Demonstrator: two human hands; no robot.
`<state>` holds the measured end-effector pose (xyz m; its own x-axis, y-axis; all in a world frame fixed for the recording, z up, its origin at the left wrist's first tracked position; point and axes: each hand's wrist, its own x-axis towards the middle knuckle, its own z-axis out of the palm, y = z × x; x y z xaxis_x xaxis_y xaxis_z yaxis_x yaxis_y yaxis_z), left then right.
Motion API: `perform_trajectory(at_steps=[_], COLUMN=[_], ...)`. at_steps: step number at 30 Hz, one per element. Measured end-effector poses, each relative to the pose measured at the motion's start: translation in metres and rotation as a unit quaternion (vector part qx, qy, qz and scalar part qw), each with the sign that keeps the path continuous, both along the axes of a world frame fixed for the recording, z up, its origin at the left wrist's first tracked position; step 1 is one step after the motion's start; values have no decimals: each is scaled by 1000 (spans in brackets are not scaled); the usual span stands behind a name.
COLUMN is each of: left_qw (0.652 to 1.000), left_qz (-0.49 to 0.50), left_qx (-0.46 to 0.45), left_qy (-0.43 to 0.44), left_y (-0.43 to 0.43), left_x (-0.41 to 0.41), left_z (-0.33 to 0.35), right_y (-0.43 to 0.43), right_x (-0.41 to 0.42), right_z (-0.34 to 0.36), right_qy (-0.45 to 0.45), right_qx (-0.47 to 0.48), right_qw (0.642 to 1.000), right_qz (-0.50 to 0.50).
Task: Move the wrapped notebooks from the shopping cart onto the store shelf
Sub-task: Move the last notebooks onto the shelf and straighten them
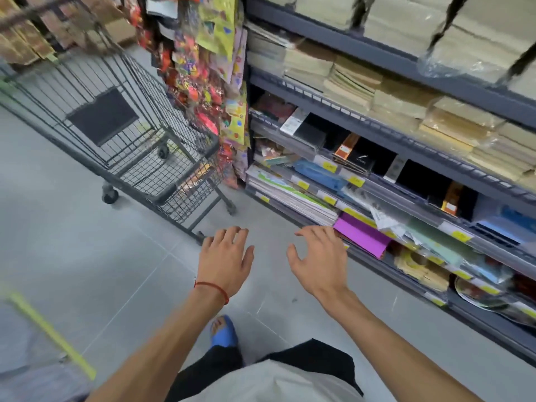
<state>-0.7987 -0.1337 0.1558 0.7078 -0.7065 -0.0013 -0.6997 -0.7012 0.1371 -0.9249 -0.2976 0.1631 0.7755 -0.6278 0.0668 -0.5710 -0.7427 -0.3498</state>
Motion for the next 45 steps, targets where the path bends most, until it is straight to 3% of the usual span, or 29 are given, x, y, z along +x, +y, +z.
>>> perform_trajectory(at_steps=[11,20,24,34,45], left_qw=[998,998,997,993,968], left_qz=[42,38,24,-8,-143], left_qx=[-31,-25,6,62,153], left_qy=[23,50,68,101,142], left_y=[88,67,50,32,46], left_x=[160,304,368,489,610], left_z=[10,-12,-19,-51,-135], right_y=[92,77,64,67,109], right_x=[180,327,390,495,570], right_z=[8,-10,-24,-55,-144], right_qy=[-42,-75,-71,-15,102], right_qx=[65,55,102,130,171], right_qw=[997,996,992,991,971], right_qz=[8,12,9,6,-131])
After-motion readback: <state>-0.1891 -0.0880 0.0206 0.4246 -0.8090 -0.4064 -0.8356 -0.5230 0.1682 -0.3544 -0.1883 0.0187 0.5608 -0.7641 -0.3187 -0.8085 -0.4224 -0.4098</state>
